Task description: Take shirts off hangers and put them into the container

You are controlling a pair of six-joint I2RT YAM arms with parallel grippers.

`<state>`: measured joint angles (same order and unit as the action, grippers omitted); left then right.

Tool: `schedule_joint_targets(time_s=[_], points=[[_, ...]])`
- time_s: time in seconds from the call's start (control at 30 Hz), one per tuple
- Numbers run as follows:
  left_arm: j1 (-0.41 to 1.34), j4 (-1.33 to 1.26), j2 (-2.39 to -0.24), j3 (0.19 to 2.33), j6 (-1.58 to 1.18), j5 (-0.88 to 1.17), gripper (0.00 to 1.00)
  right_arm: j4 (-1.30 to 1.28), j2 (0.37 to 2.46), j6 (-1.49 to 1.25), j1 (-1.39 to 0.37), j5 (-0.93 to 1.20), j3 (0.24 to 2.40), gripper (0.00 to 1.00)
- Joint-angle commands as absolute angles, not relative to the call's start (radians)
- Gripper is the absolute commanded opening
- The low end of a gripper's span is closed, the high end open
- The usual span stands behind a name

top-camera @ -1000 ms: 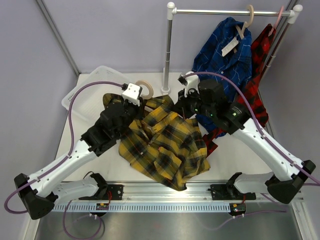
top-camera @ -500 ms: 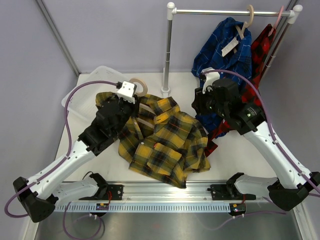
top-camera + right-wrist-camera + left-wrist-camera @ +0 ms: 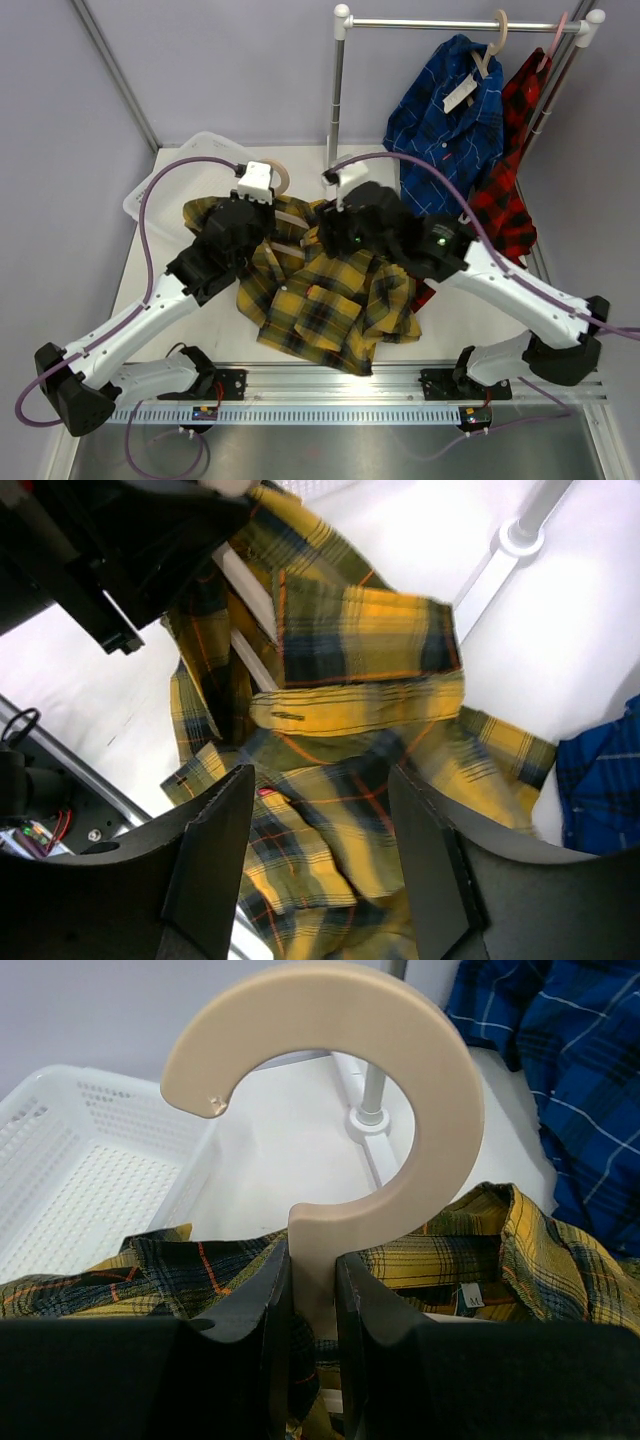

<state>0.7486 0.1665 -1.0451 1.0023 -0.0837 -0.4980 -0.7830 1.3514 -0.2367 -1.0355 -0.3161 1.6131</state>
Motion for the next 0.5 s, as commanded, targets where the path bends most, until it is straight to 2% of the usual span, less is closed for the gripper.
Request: schedule_joint_targets(time_s=[0.0,0.17,0.3,0.4,0.47], points=[[0.747,0.115,-1.042,1.055,-0.136,-0.617,0.0,-0.824,1.478,-0.328,-1.126,-0.553,1.699,0.71],[0.747,0.127,-1.034,1.054,-0.152,-0.658,0.0,-0.88,1.63,-0.391,-1.195,-0.676,1.807,0.74],[0.747,0.126,-1.023,1.051,-0.153,-0.673,0.0,-0.853,1.667,-0.419,-1.197,-0.721,1.821,0.74],[0.747,0.127,-1.016,1.049,-0.155,-0.675,0.0,-0.876,1.701,-0.44,-1.197,-0.79,1.844,0.7],[0.747,0.127,-1.016,1.049,-0.156,-0.673,0.0,-0.893,1.723,-0.445,-1.197,-0.821,1.864,0.65]])
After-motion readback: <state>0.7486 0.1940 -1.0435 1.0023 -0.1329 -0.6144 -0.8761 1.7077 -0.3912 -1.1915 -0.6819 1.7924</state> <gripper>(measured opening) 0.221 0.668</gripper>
